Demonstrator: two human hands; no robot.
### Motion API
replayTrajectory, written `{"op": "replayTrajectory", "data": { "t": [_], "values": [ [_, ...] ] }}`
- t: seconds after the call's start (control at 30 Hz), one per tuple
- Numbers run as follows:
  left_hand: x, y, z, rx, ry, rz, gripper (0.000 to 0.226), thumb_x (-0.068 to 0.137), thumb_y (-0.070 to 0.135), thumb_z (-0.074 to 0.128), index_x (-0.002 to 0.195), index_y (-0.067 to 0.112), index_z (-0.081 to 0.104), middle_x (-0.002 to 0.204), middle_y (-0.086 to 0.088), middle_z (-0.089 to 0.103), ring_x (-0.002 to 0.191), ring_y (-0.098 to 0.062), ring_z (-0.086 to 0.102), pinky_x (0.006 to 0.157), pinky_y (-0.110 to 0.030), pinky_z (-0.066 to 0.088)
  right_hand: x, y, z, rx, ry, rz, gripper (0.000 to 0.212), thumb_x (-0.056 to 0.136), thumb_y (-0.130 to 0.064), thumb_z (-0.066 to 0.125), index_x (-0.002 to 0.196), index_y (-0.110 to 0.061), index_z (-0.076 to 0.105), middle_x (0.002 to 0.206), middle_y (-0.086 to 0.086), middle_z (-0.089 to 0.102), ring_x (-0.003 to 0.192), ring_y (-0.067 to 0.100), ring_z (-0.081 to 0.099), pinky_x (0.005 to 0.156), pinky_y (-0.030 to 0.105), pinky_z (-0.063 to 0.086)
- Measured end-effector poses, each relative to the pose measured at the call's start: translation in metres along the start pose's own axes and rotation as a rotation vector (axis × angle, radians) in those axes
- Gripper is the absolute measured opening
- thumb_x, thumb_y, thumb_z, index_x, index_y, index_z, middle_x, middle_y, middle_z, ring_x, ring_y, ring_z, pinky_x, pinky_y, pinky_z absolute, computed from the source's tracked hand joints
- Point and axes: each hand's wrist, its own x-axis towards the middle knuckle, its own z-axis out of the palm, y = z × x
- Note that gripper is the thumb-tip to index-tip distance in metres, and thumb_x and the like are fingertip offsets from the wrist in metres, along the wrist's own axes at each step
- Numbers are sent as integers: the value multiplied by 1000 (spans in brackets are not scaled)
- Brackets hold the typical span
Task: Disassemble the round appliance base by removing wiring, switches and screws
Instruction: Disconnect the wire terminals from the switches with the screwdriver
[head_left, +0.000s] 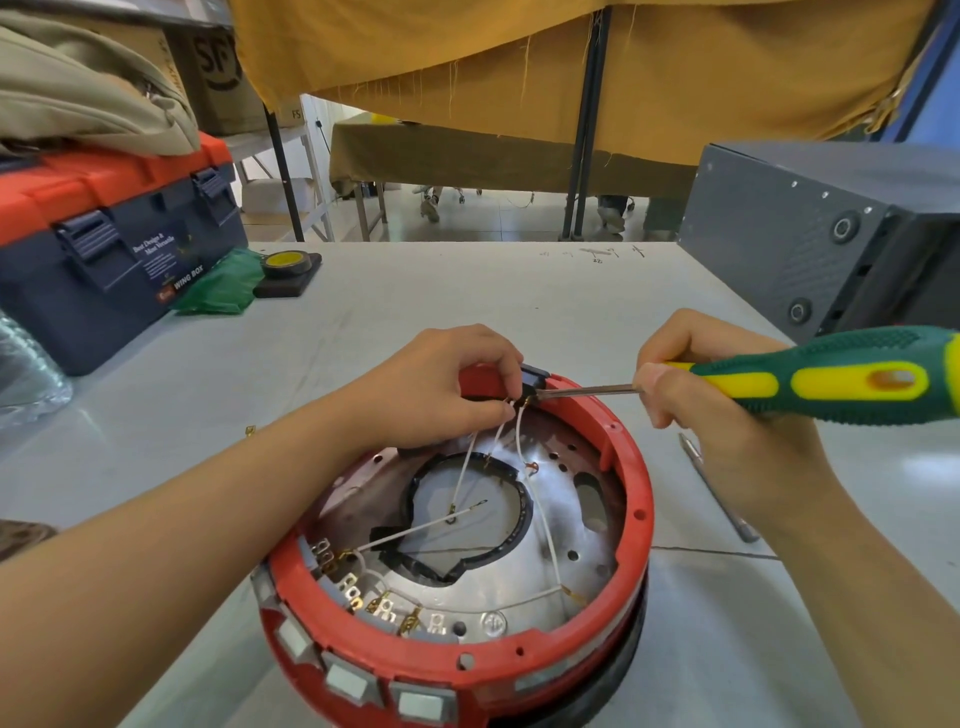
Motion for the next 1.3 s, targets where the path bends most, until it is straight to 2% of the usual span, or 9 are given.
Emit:
{"op": "replayTrajectory", "data": {
  "t": [0.13, 0.3, 0.47, 0.63, 0.93, 1.07, 1.2, 1.3],
  "values": [
    [0, 0, 0, 12, 3, 4, 12, 78, 15, 71, 88, 20, 67, 115, 6, 60, 105, -1, 53, 91, -11, 35, 3, 12, -1, 114, 37, 68, 19, 68, -29, 51, 62, -11, 50, 54, 8, 48, 53, 14, 44, 50, 17, 34],
    [1, -2, 1, 8, 2, -6, 11, 77, 16, 72, 85, 21, 66, 116, 7, 60, 107, 2, 52, 93, -11, 35, 6, 22, -3, 233, 75, 140, 13, 65, -29, 51, 56, -20, 54, 51, -4, 47, 52, 14, 43, 50, 18, 33],
    [0, -2, 1, -8, 6, -9, 13, 78, 15, 71, 80, 25, 63, 114, 8, 60, 107, 2, 53, 91, -8, 34, 8, 32, -5, 364, 124, 225, 12, 65, -23, 54, 54, -22, 55, 52, -2, 46, 50, 14, 44, 58, 35, 29],
    [0, -1, 1, -18, 11, -23, 15, 78, 8, 66, 78, 23, 63, 114, 7, 60, 106, 2, 53, 89, -6, 35, 12, 40, -6, 572, 156, 310, 23, 72, -10, 47, 52, -20, 56, 57, -1, 50, 46, 12, 43, 51, 22, 40],
    [1, 1, 1, -6, -6, -28, 17, 78, 3, 62, 79, 20, 62, 116, 7, 59, 107, 0, 52, 87, -5, 34, 11, 50, -3, 738, 221, 388, 26, 81, -6, 45, 56, -12, 51, 58, 1, 46, 46, 11, 40, 48, 21, 41],
    [1, 0, 1, -2, -11, -28, 17, 78, 4, 62, 79, 20, 62, 116, 7, 59, 109, -2, 52, 90, -11, 35, 12, 46, -3, 680, 224, 362, 23, 74, -10, 48, 52, -16, 54, 58, 1, 47, 46, 12, 41, 49, 23, 40],
    [1, -1, 1, -7, -7, -31, 18, 78, 4, 62, 79, 22, 61, 116, 8, 59, 108, 1, 52, 89, -7, 33, 9, 32, -5, 385, 169, 255, 22, 71, -13, 49, 52, -21, 56, 52, -1, 47, 50, 15, 43, 56, 31, 31],
    [1, -1, 1, -9, 0, -27, 18, 78, 4, 62, 78, 22, 61, 115, 7, 60, 106, 3, 51, 86, -2, 33, 6, 17, -7, 207, 75, 142, 12, 69, -21, 53, 59, -17, 56, 52, 0, 49, 54, 12, 46, 54, 17, 36]
  ]
}}
